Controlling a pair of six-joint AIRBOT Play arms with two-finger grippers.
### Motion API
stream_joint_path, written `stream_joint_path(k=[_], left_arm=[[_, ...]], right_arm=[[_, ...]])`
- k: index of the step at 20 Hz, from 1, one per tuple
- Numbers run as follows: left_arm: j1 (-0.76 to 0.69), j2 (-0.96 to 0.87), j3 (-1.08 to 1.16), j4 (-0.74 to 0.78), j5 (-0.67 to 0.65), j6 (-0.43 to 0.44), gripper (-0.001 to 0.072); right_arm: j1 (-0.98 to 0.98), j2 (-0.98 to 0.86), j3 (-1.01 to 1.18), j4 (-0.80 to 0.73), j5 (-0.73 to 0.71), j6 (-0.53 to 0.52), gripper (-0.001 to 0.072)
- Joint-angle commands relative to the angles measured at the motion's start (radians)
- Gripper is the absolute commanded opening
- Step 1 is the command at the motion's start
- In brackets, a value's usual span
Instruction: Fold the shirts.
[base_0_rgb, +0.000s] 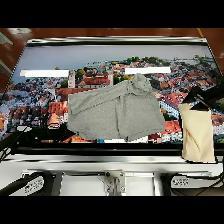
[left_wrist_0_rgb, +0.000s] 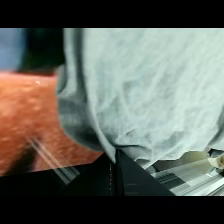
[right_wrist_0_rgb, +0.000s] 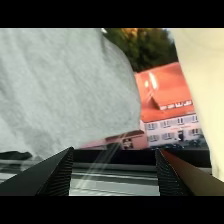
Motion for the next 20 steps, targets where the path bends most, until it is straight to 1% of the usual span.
stream_joint_path(k=[1, 4, 6, 8, 9, 11, 14, 17, 18, 19, 20], left_arm=[[-0.002, 0.015, 0.043, -0.035, -0.030, 0.023, 0.0040], [-0.002, 0.045, 0.089, -0.035, -0.060, 0.016, 0.0040], [-0.002, 0.072, 0.109, -0.035, -0.063, 0.003, 0.0040], [-0.002, 0.093, 0.126, -0.034, -0.064, -0.026, 0.0040], [-0.002, 0.100, 0.134, -0.034, -0.069, -0.026, 0.0039], [-0.002, 0.101, 0.148, -0.034, -0.075, -0.025, 0.0040], [-0.002, 0.101, 0.171, -0.034, -0.075, -0.025, 0.0040], [-0.002, 0.101, 0.196, -0.034, -0.074, -0.025, 0.0040], [-0.001, 0.101, 0.206, -0.034, -0.071, -0.025, 0.0040], [-0.001, 0.101, 0.220, -0.032, -0.069, -0.024, 0.0039], [0.000, 0.101, 0.240, -0.026, -0.066, -0.025, 0.0039]], right_arm=[[0.042, 0.001, -0.209, 0.000, -0.108, -0.042, 0.0630], [0.098, -0.002, -0.363, -0.001, -0.291, -0.047, 0.0629], [0.125, -0.013, -0.411, -0.019, -0.361, -0.049, 0.0628], [0.123, -0.027, -0.425, -0.053, -0.386, -0.043, 0.0627], [0.116, -0.039, -0.425, -0.043, -0.390, -0.032, 0.0625], [0.120, -0.072, -0.425, 0.010, -0.386, -0.037, 0.0618], [0.156, -0.120, -0.425, 0.042, -0.386, -0.039, 0.0615], [0.206, -0.129, -0.425, 0.026, -0.386, -0.040, 0.0252], [0.208, -0.127, -0.424, 0.039, -0.381, -0.040, 0.0082], [0.206, -0.116, -0.422, 0.078, -0.372, -0.056, 0.0055], [0.201, -0.095, -0.418, 0.117, -0.363, -0.097, 0.0055]])
